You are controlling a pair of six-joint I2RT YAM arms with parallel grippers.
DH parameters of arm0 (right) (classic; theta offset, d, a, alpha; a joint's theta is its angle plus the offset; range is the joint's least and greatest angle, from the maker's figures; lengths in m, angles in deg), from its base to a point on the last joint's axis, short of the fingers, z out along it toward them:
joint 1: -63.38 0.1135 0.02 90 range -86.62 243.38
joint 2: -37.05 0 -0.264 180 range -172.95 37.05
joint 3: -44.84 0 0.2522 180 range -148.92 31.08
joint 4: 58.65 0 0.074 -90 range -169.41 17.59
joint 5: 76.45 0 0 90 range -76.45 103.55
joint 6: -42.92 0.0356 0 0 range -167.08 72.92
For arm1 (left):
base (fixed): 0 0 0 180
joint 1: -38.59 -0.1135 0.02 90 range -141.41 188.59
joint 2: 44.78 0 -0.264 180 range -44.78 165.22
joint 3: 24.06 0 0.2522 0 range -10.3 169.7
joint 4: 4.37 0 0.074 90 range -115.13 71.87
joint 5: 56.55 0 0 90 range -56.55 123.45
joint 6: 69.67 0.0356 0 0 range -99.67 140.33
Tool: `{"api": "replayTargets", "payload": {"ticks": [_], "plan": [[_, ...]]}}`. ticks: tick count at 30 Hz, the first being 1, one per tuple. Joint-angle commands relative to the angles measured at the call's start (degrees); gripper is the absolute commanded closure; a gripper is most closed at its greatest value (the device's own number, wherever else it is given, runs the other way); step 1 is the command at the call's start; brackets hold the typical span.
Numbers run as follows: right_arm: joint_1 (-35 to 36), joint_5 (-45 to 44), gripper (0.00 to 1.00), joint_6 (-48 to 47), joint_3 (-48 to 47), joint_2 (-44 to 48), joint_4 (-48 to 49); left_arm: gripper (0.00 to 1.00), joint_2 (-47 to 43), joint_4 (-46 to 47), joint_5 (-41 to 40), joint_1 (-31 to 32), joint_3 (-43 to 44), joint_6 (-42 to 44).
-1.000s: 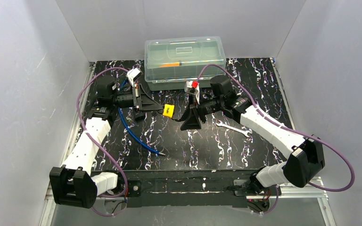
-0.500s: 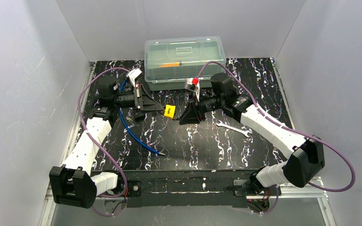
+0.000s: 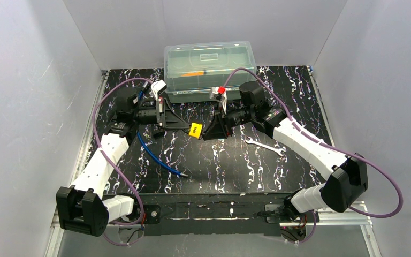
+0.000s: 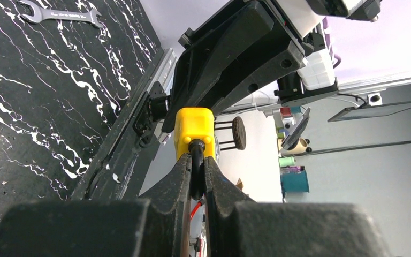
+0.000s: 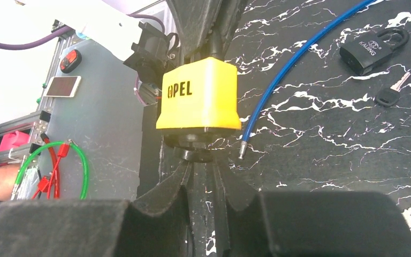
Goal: Lock with the key
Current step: Adjust the lock.
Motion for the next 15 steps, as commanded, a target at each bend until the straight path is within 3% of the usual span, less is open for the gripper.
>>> {"api": "replayTargets", "payload": {"ticks": [1, 15], "plan": [[0.0, 1.5, 0.74, 0.6, -3.5, -0.2, 3.3, 1.0, 0.1, 0.7, 1.1, 1.6, 0.9, 1.8], [0.1, 1.9, 0.74, 2.6, -4.3, -1.2, 5.0, 1.0, 1.2, -1.2, -0.2, 3.9, 0.8, 4.5]]}}
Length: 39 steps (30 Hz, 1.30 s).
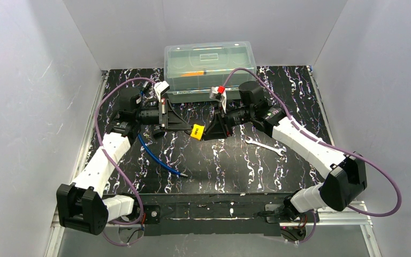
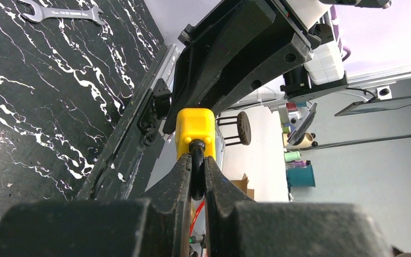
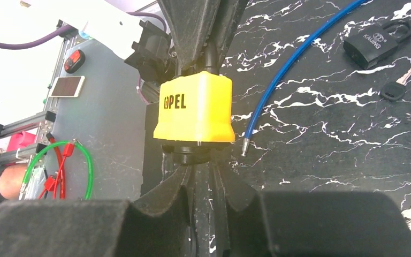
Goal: Lock with the key
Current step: Adjust the lock.
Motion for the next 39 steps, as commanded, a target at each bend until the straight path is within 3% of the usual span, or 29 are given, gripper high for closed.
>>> {"api": "replayTargets", "payload": {"ticks": [1, 9, 18, 28, 31, 35, 37, 39], "plan": [[0.4, 1.3, 0.74, 2.2, -4.0, -0.6, 5.7, 1.0, 0.4, -1.5, 0.2, 2.3, 1.0, 2.8], [0.5, 1.7, 0.74, 2.8, -4.5, -1.4, 6.4, 1.0, 1.5, -12.9, -2.1, 4.7, 3.8, 12.5], [1.8, 1.8, 0.74, 4.0, -5.8, -3.1, 7.9, 1.0, 2.9, -14.1, -3.0, 8.1, 2.8, 13.8], [2.0, 1.9, 0.7, 3.3, -7.5, -3.8, 7.2, 1.0, 3.7, -12.6, -1.7, 7.7, 0.6, 11.8], [1.5, -0.3, 0.56, -1.5, -6.4, -2.5, 1.1, 1.0, 4.7, -14.6, -1.0, 3.4, 3.5, 12.6], [0.7, -7.6, 0.12, -9.2, -5.7, 0.1, -8.7, 1.0, 7.2, -30.4, -4.6, -0.7, 11.8, 25.7], [0.7, -12.1, 0.03, -11.6, -6.2, 1.1, -12.3, 1.0, 7.6, -34.6, -6.7, -0.7, 13.9, 28.9], [0.9, -16.2, 0.02, -12.1, -7.3, 1.2, -13.5, 1.0, 7.6, -34.7, -7.6, -0.7, 14.1, 28.9]]}}
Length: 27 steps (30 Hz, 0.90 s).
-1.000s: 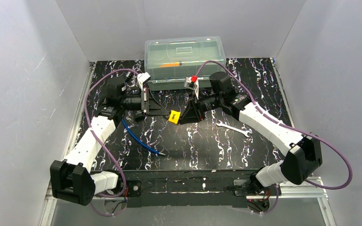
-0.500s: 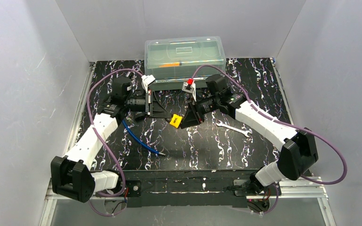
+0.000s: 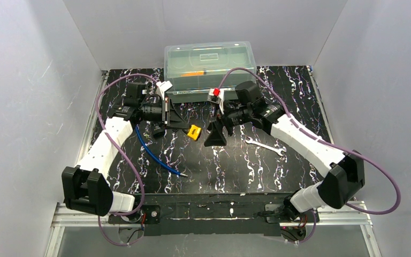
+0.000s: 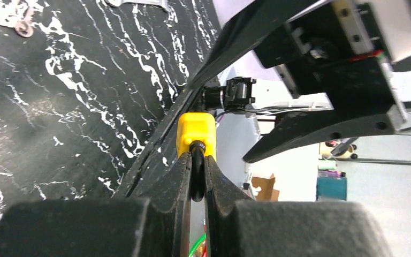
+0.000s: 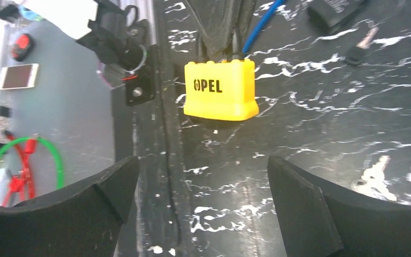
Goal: Lock with the key
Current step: Adjust the lock, then place the lock at the center of the board.
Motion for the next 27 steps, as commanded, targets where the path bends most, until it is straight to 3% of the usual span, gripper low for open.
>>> {"api": "replayTargets", "payload": {"ticks": [1, 12, 27], "plan": [[0.6, -10.6, 0.01, -5.7, -5.1, 3.1, -4.0, 1.0, -1.2, -8.8, -1.0, -0.2, 3.6, 6.6], [10.5, -25.1, 0.0, -5.6, -13.3, -2.9, -6.2, 1.0, -2.4, -5.2, -1.3, -0.2, 1.9, -1.2], [14.6, -30.7, 0.16, -6.1, -15.1, -6.5, -4.6, 1.0, -2.6, -4.0, -1.4, 0.0, 0.4, -3.1]]}}
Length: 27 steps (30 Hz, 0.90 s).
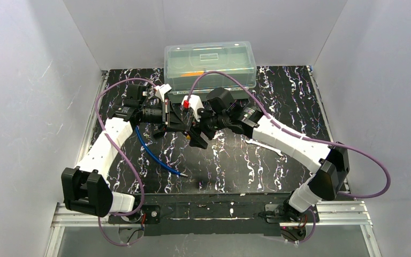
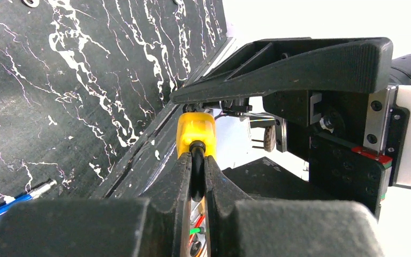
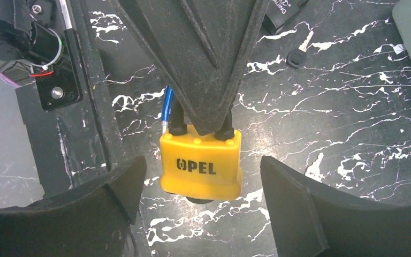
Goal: Lock with the key
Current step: Place the lock at the center of the board.
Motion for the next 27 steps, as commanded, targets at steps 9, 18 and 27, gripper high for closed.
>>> {"api": "replayTargets", "payload": {"ticks": [9, 18, 27], "plan": [[0.6, -2.1, 0.42, -0.4, -3.0, 0.0, 2.5, 1.0, -2.6, 1.8, 2.6, 0.3, -0.2, -2.0], [0.4, -4.3, 0.65, -0.6, -0.9, 0.7, 3.8, 0.71, -4.5, 1.6, 0.7, -0.7, 0.4, -3.3], [-2.9, -8.2, 0.72, 5.9, 3.7, -2.3, 8.3, 0.22, -9.9, 5.9, -7.1, -15.9, -0.6, -9.3]]}}
